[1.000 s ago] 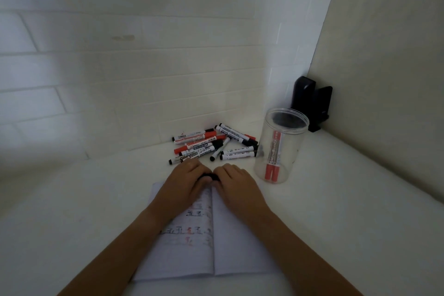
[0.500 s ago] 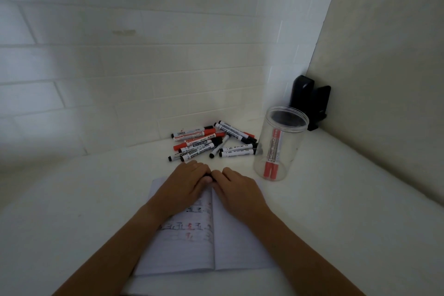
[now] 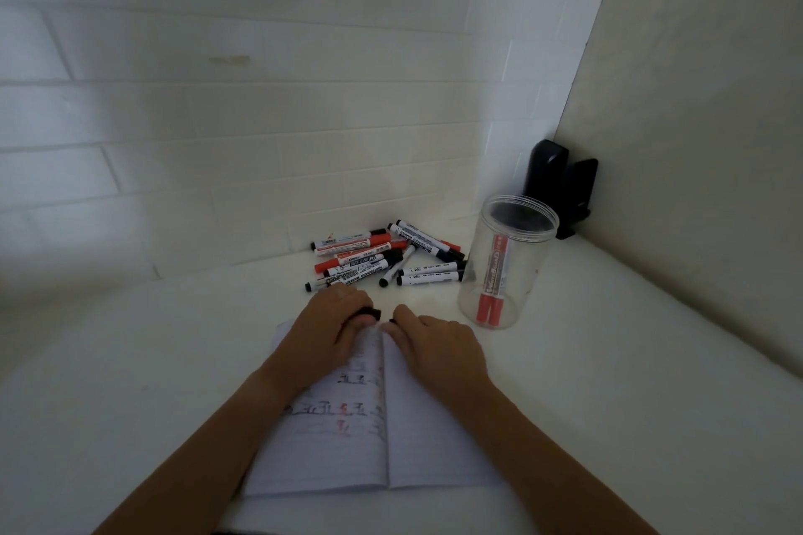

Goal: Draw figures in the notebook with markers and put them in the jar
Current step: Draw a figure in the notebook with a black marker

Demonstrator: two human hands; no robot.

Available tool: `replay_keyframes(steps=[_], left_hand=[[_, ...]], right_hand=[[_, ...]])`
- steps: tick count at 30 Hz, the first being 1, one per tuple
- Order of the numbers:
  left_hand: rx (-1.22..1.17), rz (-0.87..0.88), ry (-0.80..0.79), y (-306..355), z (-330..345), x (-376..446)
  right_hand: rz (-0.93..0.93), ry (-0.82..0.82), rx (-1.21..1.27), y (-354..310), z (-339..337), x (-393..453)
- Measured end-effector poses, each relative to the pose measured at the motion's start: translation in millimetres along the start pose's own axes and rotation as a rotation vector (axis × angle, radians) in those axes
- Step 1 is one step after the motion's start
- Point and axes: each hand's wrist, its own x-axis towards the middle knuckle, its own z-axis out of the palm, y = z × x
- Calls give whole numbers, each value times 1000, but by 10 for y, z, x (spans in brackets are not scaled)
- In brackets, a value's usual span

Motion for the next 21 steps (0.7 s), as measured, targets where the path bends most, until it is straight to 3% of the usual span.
replay_keyframes(steps=[5, 10, 15, 21], left_hand=[[128, -118, -6, -111, 84, 16], [176, -237, -97, -157, 125, 1], [136, -171, -161, -144, 100, 3], [146, -75, -94, -81, 56, 8]], right_hand=[[155, 17, 262, 10, -135, 42], [33, 140, 460, 185, -246, 113], [514, 68, 1214, 139, -368, 210], [594, -43, 1114, 155, -283, 257]])
